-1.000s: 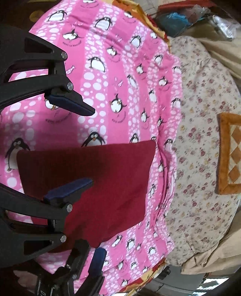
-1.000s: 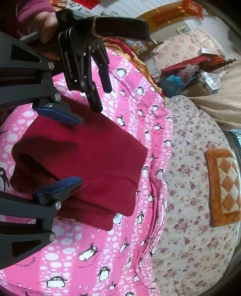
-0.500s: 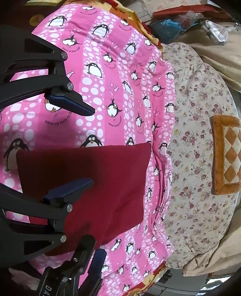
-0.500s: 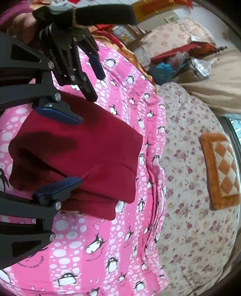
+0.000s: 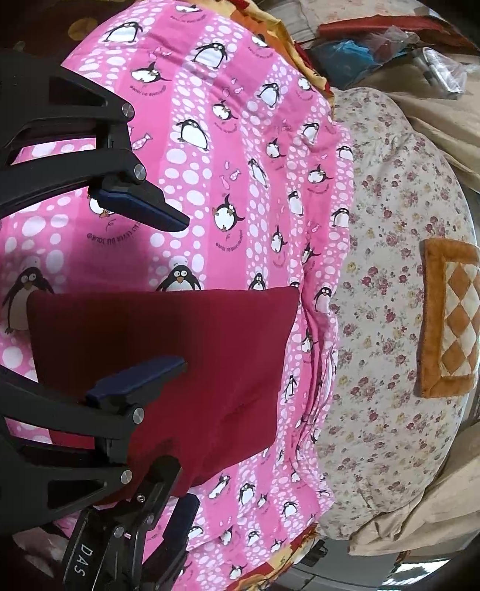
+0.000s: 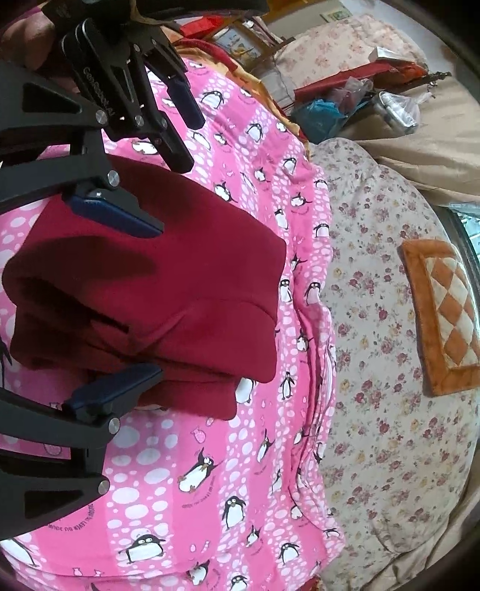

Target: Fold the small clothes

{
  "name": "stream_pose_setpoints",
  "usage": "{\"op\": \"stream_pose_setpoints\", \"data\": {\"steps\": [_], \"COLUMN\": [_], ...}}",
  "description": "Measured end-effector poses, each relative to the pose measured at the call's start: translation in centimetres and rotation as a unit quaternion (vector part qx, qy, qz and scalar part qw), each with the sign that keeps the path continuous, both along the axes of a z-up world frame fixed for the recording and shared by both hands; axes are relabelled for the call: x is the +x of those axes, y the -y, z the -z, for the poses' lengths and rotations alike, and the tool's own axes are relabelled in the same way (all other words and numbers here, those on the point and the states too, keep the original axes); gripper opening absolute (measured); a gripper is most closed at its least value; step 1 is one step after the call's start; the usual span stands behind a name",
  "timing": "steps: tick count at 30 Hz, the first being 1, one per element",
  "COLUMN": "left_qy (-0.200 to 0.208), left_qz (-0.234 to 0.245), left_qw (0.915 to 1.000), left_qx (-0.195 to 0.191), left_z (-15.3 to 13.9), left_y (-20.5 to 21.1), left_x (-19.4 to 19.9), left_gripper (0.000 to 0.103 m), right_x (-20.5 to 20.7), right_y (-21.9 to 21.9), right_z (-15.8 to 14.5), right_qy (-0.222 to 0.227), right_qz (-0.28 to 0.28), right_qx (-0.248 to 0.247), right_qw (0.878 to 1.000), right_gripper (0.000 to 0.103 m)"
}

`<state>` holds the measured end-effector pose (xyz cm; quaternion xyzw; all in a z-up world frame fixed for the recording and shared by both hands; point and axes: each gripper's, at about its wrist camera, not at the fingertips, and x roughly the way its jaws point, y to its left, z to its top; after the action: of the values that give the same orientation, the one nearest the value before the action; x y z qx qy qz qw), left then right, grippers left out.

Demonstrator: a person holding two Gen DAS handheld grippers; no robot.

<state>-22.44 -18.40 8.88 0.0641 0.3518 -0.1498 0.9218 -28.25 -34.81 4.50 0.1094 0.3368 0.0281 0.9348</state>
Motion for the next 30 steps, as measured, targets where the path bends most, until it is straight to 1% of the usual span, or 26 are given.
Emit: {"op": "stream_pose_setpoints", "data": {"steps": [4,9,20,30], "left_qy": [-0.007,-0.011,-0.007,-0.009], "left_qz": [-0.007,-0.011,-0.019,-0.015], "left_qw": [0.9999,0.9998,0.9998,0.9998], "left_qx": [-0.005,-0.008,0.001,0.004], "left_z": [0.14,0.25,0.35,0.57], "left_y": [-0.16,-0.37,-0.60,-0.59], "left_x": [0.31,0.47,0.66,0.71], "left_gripper": [0.070,0.070,0.070,0.070], "right_x": [0.14,0.39,0.51,0.75], "right_y": [-0.05,-0.32,-0.74,-0.77], "right_z": [-0.03,0.14,-0.54,-0.40], "right_qy": [0.001,-0.003,0.006,-0.001], "right_qz": [0.003,-0.002,-0.007,-0.009], "right_qx": [0.002,-0.002,-0.015,-0.016], "right_qw": [1.000,1.000,1.000,1.000], "right_gripper": [0.073,0.073,0.075,0.076]}}
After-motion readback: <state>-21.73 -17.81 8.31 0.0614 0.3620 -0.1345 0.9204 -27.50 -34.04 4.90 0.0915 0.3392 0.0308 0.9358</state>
